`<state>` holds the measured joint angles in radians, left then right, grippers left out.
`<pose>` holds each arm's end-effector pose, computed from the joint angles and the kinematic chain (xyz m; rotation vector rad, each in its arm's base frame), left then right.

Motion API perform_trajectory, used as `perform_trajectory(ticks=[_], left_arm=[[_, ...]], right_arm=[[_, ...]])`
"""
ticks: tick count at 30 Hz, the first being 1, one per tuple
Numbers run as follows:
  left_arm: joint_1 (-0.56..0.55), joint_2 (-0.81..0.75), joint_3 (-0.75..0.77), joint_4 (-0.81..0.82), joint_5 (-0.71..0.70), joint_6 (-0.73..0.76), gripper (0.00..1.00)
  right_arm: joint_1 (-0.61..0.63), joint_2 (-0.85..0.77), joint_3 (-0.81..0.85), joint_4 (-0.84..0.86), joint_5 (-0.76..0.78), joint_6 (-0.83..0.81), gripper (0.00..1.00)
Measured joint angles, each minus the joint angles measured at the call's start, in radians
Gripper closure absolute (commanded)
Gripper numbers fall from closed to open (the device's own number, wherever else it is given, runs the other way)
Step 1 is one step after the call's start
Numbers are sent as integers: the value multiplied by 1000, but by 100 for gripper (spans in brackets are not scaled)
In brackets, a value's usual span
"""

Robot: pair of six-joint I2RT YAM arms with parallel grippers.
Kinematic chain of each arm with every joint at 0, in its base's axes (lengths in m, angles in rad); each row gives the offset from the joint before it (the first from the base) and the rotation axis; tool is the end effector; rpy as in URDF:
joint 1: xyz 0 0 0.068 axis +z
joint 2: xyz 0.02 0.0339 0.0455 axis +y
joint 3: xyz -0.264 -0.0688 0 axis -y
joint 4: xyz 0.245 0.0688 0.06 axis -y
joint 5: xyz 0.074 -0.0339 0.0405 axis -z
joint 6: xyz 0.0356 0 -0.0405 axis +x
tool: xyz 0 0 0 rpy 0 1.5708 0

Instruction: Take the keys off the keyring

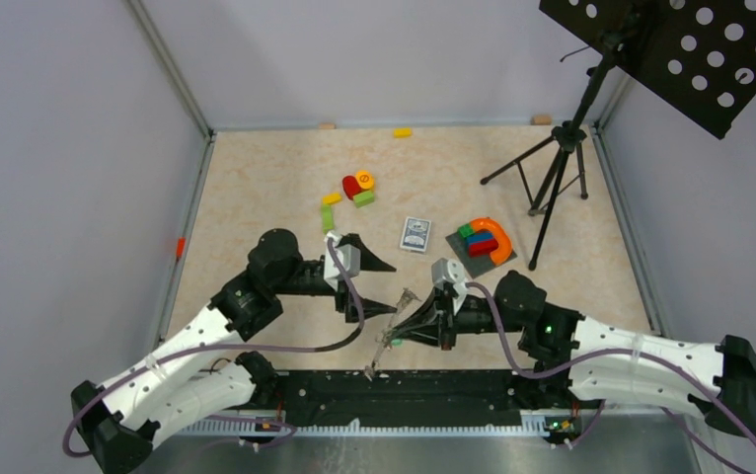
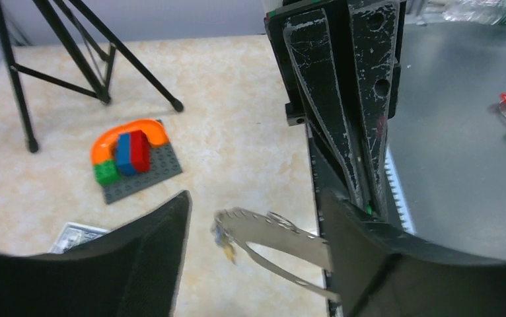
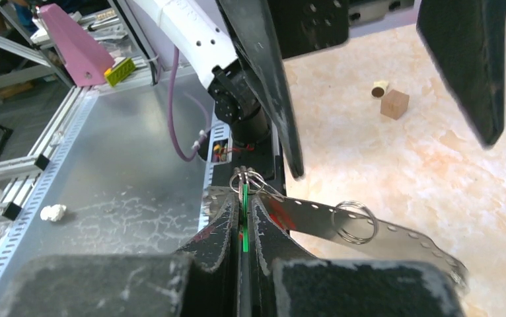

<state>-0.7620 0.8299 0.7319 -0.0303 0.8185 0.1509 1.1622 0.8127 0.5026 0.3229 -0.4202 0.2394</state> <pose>0.1188 -0.1493 0.3315 1.3118 1.2220 -1.1360 0.0648 0.1862 0.2889 -1.0911 1.3656 1.3944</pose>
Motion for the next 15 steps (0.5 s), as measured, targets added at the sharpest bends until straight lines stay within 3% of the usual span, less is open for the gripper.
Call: perform_trajectory(ticks=[1,7,15], left_arm=[[0,-8,0,5,-3,0,2],[0,-90,-6,26,-143,-88,1],[0,-153,-18,30,-423,-243,1]], right_arm=[[0,-10,0,-19,1,-3,100],[0,-93,0,-156,39,-7,100],[0,-109,28,-344,302,93,100]])
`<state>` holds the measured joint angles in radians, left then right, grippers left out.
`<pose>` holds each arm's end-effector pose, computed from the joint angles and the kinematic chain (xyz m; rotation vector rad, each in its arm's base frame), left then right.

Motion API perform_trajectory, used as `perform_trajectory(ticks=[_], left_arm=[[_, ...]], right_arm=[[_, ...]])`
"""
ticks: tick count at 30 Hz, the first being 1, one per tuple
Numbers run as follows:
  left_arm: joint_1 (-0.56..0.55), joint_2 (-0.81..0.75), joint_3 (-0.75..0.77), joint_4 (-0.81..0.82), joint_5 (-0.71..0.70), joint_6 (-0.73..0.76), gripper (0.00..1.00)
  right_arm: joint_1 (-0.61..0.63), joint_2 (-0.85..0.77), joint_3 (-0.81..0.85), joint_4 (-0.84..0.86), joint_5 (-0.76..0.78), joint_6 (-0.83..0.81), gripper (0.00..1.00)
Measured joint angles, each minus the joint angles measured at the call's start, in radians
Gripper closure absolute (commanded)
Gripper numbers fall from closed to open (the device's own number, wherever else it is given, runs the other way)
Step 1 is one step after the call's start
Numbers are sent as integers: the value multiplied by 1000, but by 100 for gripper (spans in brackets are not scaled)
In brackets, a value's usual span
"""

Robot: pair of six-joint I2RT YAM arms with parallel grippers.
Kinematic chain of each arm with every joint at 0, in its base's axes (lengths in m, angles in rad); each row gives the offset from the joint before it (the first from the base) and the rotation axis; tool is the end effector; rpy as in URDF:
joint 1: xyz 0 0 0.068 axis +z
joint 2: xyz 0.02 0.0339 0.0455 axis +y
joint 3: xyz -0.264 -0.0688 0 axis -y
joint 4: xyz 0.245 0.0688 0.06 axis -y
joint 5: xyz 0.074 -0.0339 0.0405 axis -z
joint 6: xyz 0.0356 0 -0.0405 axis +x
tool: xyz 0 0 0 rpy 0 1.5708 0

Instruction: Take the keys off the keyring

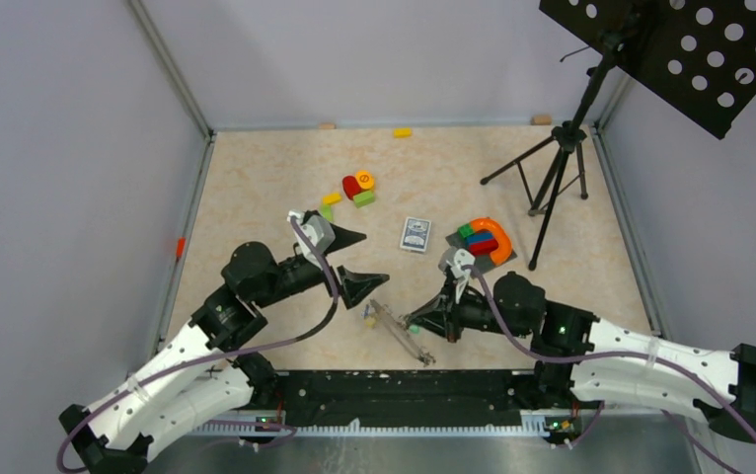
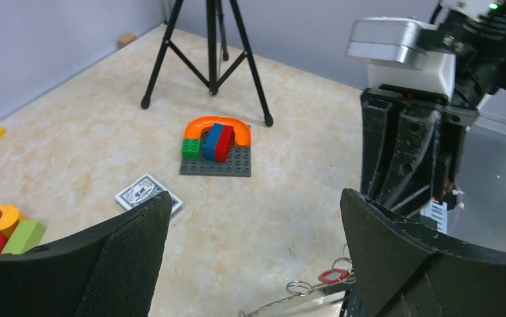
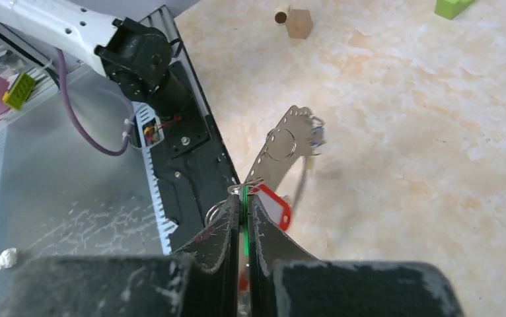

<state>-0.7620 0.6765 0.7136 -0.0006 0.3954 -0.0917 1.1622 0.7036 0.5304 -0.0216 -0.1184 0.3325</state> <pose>0.1088 -0.1228 0.3517 0.8332 1.3901 -0.9707 0.0667 0.1647 0.2800 -0.8598 1.7201 1.1566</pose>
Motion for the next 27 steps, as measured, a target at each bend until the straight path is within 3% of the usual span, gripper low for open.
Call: perform_trajectory(ticks=[5,10,15,20,25,27], left_arm=[[0,9,0,-27,-85,-26,1],[0,-1,0,-63,-144,-34,1],[0,-27,-1,-71,-168,-34,1],[0,-26,-5,-71,-177,-35,1],[0,-17,-5,-75,-177,-36,2],[0,-15,-5,-75,-177,-37,3]], right_arm=[[1,117,80,-62,-81,-16,100],[0,82,78,-96,117,11,100],[2,112,93,-36,-129,-31,100],[11,106,97,-101,142,-2,100],[5,113,100,-61,-70,-56,100],[16,126,101,-79,12,-42,100]])
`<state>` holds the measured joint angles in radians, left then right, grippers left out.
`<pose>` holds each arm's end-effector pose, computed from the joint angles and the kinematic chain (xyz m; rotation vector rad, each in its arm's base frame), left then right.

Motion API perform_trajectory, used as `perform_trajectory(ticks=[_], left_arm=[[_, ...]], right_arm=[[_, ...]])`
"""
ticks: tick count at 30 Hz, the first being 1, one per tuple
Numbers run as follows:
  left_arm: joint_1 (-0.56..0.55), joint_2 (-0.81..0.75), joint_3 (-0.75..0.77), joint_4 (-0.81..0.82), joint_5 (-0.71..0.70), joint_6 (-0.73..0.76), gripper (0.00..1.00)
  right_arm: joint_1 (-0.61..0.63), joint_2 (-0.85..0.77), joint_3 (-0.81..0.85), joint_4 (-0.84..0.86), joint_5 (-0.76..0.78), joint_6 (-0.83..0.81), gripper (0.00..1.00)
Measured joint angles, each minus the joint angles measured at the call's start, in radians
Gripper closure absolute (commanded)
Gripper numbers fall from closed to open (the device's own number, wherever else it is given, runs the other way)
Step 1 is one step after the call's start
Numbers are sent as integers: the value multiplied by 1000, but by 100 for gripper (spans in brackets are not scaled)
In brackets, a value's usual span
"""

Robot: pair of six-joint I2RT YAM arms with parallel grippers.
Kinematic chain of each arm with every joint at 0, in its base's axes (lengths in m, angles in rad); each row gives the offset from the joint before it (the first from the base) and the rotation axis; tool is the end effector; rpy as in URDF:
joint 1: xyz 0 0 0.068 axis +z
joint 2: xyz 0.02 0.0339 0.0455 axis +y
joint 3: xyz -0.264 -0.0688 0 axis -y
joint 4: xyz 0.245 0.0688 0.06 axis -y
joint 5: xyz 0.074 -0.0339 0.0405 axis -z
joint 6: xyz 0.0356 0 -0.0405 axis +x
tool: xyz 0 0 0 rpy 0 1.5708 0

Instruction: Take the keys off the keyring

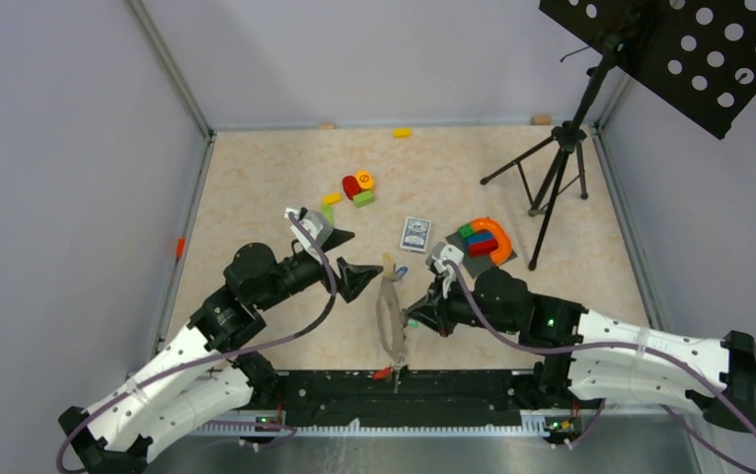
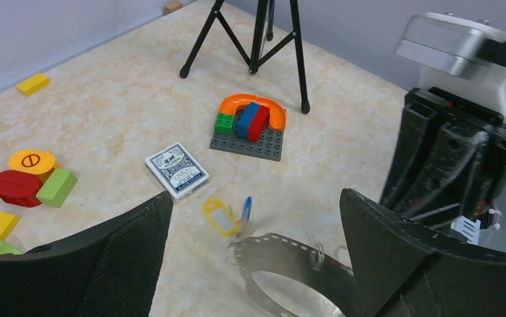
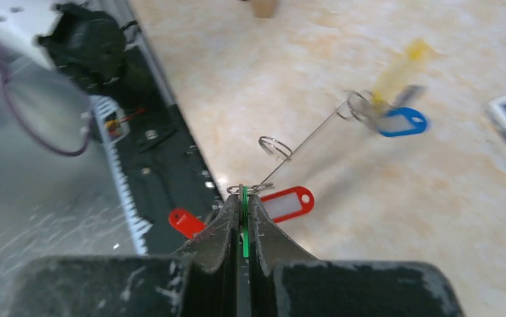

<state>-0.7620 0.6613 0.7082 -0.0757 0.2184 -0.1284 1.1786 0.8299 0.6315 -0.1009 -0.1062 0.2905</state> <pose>0.1121 -0.1176 0.3439 0.6846 1.5210 -0.8581 0.0723 0.1847 0.2866 -0.9402 1.7918 1.0798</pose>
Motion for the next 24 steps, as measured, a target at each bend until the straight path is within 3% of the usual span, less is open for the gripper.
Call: perform_trajectory(ticks=[3,7,11,18,24], left_arm=[[0,3,-3,3,0,-2,4],[0,3,-9,2,0,-5,4],[0,3,-11,6,1,-5,6],[0,11,-16,16,32,-18,18],[0,16,-46,55,157,-23,31]], right_arm=[[-8,2,-3,-40,112,13,100],[-6,47,10,-55,-79,-37,100],[0,59,11,-111,40,-26,100],[-2,-32,-25,-16,-1,-26,100],[-2,-131,-66,72,-31,-45,100]])
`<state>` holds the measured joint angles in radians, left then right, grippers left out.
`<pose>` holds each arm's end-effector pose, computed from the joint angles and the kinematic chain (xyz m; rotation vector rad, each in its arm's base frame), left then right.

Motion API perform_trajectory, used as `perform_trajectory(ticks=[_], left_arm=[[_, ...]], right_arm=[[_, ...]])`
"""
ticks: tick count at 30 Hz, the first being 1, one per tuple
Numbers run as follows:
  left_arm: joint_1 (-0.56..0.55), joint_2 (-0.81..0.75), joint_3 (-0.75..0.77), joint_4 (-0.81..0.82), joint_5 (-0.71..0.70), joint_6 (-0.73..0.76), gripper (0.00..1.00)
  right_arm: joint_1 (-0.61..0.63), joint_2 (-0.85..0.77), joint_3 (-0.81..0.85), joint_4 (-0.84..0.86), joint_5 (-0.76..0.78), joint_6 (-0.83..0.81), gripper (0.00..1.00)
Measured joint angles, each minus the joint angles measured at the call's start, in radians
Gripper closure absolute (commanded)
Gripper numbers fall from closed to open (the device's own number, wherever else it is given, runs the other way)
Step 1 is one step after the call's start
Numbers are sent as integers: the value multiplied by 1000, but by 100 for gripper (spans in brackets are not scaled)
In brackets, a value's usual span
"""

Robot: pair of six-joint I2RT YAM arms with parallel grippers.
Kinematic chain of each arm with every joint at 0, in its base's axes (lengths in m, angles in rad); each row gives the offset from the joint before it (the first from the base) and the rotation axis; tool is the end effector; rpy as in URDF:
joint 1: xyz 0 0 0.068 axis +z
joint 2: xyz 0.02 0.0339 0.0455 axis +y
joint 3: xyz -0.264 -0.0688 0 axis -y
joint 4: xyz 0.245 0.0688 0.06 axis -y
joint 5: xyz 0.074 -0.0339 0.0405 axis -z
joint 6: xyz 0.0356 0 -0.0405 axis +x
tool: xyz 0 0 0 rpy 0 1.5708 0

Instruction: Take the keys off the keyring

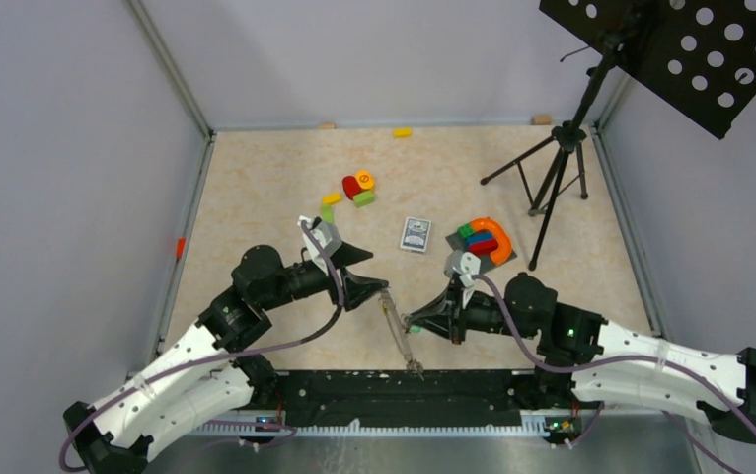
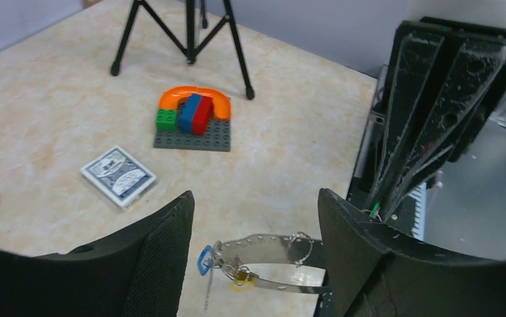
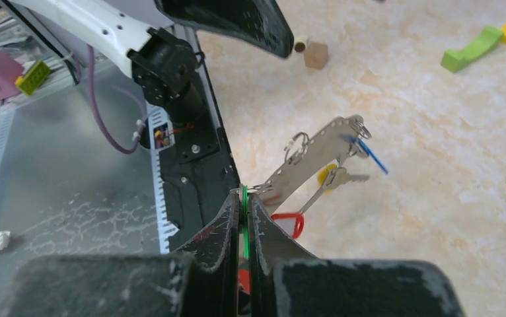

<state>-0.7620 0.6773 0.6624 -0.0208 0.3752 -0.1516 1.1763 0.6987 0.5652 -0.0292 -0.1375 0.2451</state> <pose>0.1120 -0.1249 0.3315 0.7942 1.5021 -0.9961 0.0633 0.1648 0.2925 -0.9401 1.6268 1.1371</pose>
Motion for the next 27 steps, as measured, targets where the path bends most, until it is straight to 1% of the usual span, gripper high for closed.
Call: perform_trajectory(ticks=[4,6,11,16,20,23,27], left_arm=[[0,11,-20,29,120,0,42],[0,22,-21,44,182,1,44],[0,42,-22,80,319,2,40],[0,45,-37,134,444,0,39],[0,40,-60,179,501,-10,41],[-6,35,-79,211,523,-27,45],[-54,51,-96,249,536,-46,45]], right_arm=[[0,-61,-26,47,-54,-37,100],[0,-87,-36,66,-78,-56,100],[0,-116,-44,118,-139,-94,100],[0,-113,-44,135,-197,-119,100],[0,-113,-48,148,-219,-130,100],[0,-108,-48,161,-225,-134,100],[0,-107,-50,171,-225,-138,100]])
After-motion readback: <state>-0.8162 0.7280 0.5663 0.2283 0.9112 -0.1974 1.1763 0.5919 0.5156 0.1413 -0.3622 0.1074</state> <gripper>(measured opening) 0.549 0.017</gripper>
